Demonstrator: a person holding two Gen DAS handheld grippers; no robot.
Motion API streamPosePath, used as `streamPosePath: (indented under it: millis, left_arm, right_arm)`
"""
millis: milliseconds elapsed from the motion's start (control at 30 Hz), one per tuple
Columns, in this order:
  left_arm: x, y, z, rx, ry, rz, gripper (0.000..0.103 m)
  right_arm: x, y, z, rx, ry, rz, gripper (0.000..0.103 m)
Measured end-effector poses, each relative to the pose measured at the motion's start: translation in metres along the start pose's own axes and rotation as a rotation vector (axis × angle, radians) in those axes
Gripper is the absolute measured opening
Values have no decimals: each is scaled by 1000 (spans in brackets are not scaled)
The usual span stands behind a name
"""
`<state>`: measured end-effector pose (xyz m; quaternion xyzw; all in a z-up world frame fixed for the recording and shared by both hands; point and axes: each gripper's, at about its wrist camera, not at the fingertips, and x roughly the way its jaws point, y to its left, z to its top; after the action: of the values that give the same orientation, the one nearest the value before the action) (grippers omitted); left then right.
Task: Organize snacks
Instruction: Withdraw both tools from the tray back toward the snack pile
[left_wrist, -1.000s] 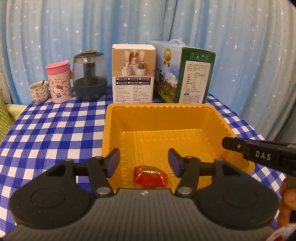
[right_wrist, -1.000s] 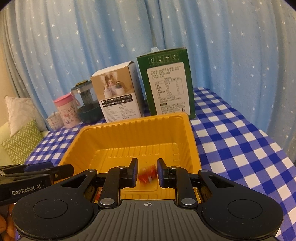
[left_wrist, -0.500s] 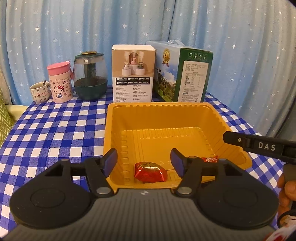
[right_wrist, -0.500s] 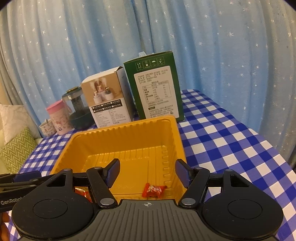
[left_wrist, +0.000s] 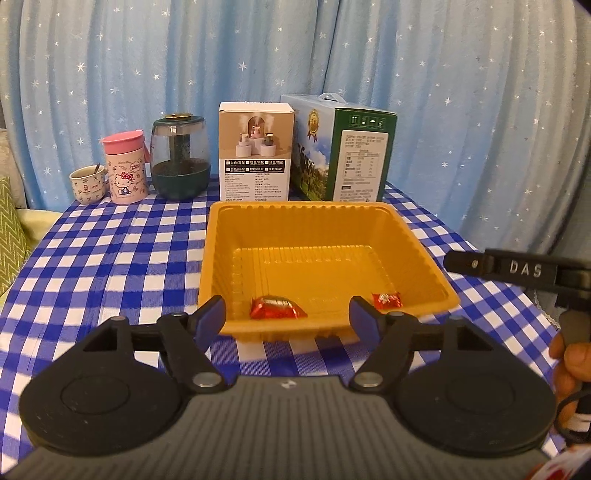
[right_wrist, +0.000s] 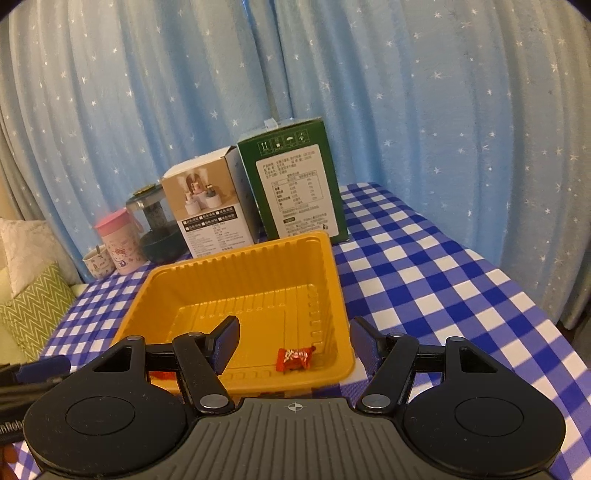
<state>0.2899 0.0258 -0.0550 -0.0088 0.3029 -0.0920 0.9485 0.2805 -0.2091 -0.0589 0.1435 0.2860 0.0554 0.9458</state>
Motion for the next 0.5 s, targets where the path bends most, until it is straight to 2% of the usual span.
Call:
streamPosePath:
  millis: [233,500]
  left_arm:
    - [-37,-5,-29,-20,9,-3,75]
    - [-77,-7,-63,-51,7,9,76]
  right_arm:
    - [-45,-8,-18,9,-16,4,66]
    - [-100,-14,-59,15,-5,0,66]
